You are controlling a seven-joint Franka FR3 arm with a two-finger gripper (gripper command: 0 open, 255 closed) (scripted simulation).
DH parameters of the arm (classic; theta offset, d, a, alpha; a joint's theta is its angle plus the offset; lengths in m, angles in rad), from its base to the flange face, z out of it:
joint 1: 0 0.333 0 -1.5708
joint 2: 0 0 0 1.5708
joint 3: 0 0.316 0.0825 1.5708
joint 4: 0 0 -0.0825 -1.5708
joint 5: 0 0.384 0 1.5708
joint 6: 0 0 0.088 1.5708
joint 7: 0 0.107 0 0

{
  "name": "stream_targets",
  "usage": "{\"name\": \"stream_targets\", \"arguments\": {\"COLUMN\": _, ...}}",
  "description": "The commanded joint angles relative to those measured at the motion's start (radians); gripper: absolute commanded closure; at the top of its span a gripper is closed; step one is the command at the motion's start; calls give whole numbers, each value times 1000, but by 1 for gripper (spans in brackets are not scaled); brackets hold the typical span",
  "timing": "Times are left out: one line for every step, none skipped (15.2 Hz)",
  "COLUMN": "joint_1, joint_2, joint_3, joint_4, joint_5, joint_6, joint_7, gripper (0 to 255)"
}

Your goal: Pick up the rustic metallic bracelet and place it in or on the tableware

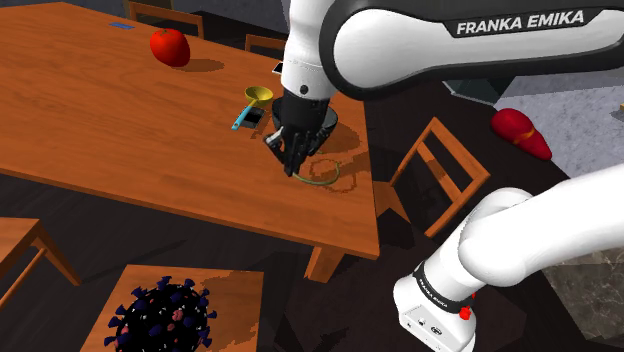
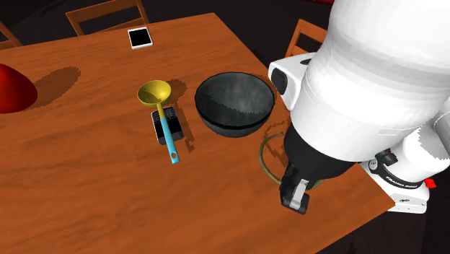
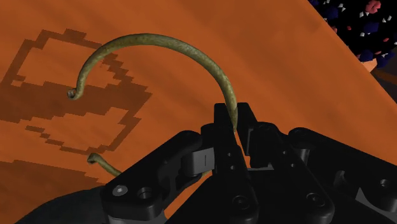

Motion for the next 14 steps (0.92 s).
{"name": "stream_targets", "arguments": {"joint_1": -1, "joint_2": -2, "joint_3": -3, "joint_4": 25, "joint_5": -2, "joint_6": -28, "joint_7": 2, "gripper": 255}}
{"name": "stream_targets", "arguments": {"joint_1": -1, "joint_2": -5, "joint_3": -6, "joint_4": 37, "joint_5": -4, "joint_6": -42, "joint_7": 2, "gripper": 255}}
{"name": "stream_targets", "arguments": {"joint_1": -2, "joint_2": -7, "joint_3": -9, "joint_4": 49, "joint_5": -5, "joint_6": -55, "joint_7": 2, "gripper": 255}}
{"name": "stream_targets", "arguments": {"joint_1": -2, "joint_2": -8, "joint_3": -11, "joint_4": 61, "joint_5": -6, "joint_6": -69, "joint_7": 2, "gripper": 255}}
{"name": "stream_targets", "arguments": {"joint_1": -3, "joint_2": -10, "joint_3": -14, "joint_4": 73, "joint_5": -7, "joint_6": -83, "joint_7": 2, "gripper": 255}}
{"name": "stream_targets", "arguments": {"joint_1": -4, "joint_2": -11, "joint_3": -16, "joint_4": 85, "joint_5": -8, "joint_6": -96, "joint_7": 2, "gripper": 255}}
{"name": "stream_targets", "arguments": {"joint_1": -4, "joint_2": -12, "joint_3": -18, "joint_4": 98, "joint_5": -10, "joint_6": -110, "joint_7": 2, "gripper": 255}}
{"name": "stream_targets", "arguments": {"joint_1": -5, "joint_2": -12, "joint_3": -20, "joint_4": 111, "joint_5": -11, "joint_6": -123, "joint_7": 2, "gripper": 255}}
{"name": "stream_targets", "arguments": {"joint_1": -6, "joint_2": -13, "joint_3": -23, "joint_4": 124, "joint_5": -12, "joint_6": -137, "joint_7": 2, "gripper": 255}}
{"name": "stream_targets", "arguments": {"joint_1": -6, "joint_2": -13, "joint_3": -25, "joint_4": 137, "joint_5": -14, "joint_6": -150, "joint_7": 2, "gripper": 255}}
{"name": "stream_targets", "arguments": {"joint_1": -7, "joint_2": -13, "joint_3": -27, "joint_4": 150, "joint_5": -15, "joint_6": -163, "joint_7": 3, "gripper": 255}}
{"name": "stream_targets", "arguments": {"joint_1": -8, "joint_2": -12, "joint_3": -29, "joint_4": 163, "joint_5": -17, "joint_6": -177, "joint_7": 3, "gripper": 255}}
{"name": "stream_targets", "arguments": {"joint_1": -9, "joint_2": -12, "joint_3": -31, "joint_4": 177, "joint_5": -18, "joint_6": -190, "joint_7": 4, "gripper": 255}}
{"name": "stream_targets", "arguments": {"joint_1": -10, "joint_2": -11, "joint_3": -32, "joint_4": 191, "joint_5": -20, "joint_6": -203, "joint_7": 4, "gripper": 255}}
